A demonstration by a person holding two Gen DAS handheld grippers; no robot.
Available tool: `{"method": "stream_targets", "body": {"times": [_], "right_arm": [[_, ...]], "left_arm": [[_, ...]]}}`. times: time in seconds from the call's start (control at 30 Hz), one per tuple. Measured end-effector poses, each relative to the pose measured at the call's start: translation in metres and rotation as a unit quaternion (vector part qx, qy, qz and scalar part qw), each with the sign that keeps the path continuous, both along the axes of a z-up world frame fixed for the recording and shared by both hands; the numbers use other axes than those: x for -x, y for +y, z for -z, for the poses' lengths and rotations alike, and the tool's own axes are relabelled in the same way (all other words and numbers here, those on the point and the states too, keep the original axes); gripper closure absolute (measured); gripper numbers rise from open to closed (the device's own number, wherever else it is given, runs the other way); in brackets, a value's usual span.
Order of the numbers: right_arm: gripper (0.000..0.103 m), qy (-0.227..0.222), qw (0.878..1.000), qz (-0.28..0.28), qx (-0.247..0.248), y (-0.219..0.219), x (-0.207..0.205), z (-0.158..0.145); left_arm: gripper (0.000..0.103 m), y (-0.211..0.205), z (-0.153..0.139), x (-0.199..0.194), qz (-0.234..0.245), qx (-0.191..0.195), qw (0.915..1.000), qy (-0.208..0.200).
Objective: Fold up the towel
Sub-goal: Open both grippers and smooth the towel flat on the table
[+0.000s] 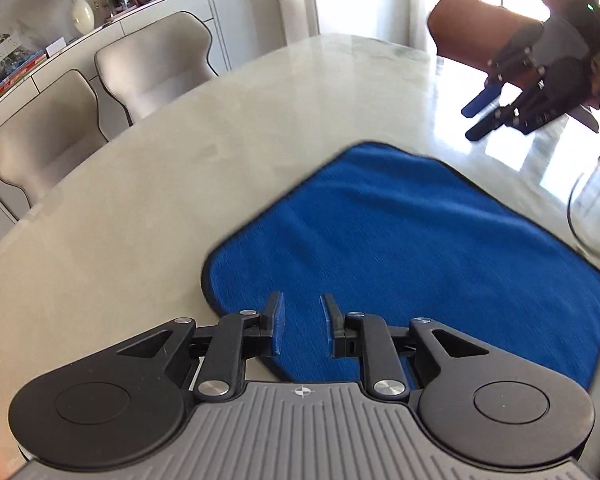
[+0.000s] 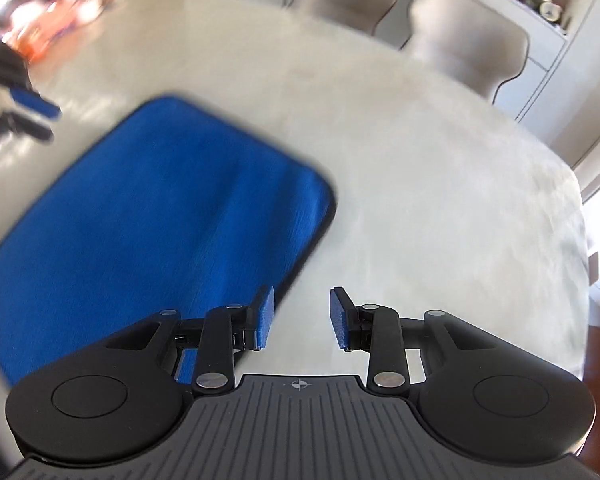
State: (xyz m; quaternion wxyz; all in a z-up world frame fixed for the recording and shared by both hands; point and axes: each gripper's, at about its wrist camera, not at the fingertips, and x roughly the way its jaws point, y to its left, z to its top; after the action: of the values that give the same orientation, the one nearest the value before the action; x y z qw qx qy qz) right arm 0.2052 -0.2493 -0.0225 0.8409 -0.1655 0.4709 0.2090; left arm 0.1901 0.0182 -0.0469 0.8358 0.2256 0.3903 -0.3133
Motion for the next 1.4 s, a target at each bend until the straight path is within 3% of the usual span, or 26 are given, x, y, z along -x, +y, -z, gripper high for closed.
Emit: {"method": "stream_targets", "body": {"times": [0.17,0.37,0.57,0.77,0.83,0.9,0.97,1.07,1.13,1.27,1.4], "right_arm": [[0.071,0.005,0.999,-0.031,-0.006,0.02,-0.039,0.018],[0.071,0.027,0.997,-0.064,-0.026,0.029,-0.059,0.037],[0.07,0.047,0.997,-0.063,0.0,0.028,-0.079,0.054],[0.069,0.046,0.998,-0.044,-0.01,0.02,-0.091,0.056],[0.066,0.036,0.998,-0.046,-0.003,0.021,-0.092,0.057],[0.051,0.017,0.999,-0.033,0.015,0.02,-0.092,0.058],[0.05,0.011,1.0,-0.019,0.023,0.023,-0.093,0.061],[0.052,-0.009,0.999,-0.021,0.034,0.025,-0.081,0.05],[0.052,-0.023,0.999,-0.022,0.017,0.023,-0.063,0.033],[0.051,-0.028,0.999,-0.029,0.003,0.018,-0.02,0.007],[0.049,-0.026,0.998,-0.058,0.022,0.021,0.037,-0.004]], "left_arm": [[0.084,-0.018,0.017,-0.033,-0.009,0.022,0.9996,0.017],[0.084,-0.019,0.043,-0.05,-0.005,0.017,0.9983,0.055],[0.083,-0.012,0.058,-0.062,-0.024,0.013,0.9966,0.078],[0.079,-0.008,0.058,-0.065,-0.04,0.025,0.9957,0.08],[0.078,-0.008,0.058,-0.067,-0.053,0.028,0.9951,0.079],[0.078,-0.009,0.056,-0.069,-0.065,0.03,0.9943,0.079],[0.078,-0.01,0.055,-0.068,-0.076,0.027,0.9935,0.08],[0.069,-0.011,0.043,-0.062,-0.095,0.014,0.9934,0.063],[0.045,-0.009,0.03,-0.053,-0.115,0.021,0.9918,0.051],[0.041,-0.012,0.013,-0.028,-0.129,0.01,0.9911,0.03],[0.036,-0.013,0.0,0.005,-0.149,-0.002,0.9886,0.023]]}}
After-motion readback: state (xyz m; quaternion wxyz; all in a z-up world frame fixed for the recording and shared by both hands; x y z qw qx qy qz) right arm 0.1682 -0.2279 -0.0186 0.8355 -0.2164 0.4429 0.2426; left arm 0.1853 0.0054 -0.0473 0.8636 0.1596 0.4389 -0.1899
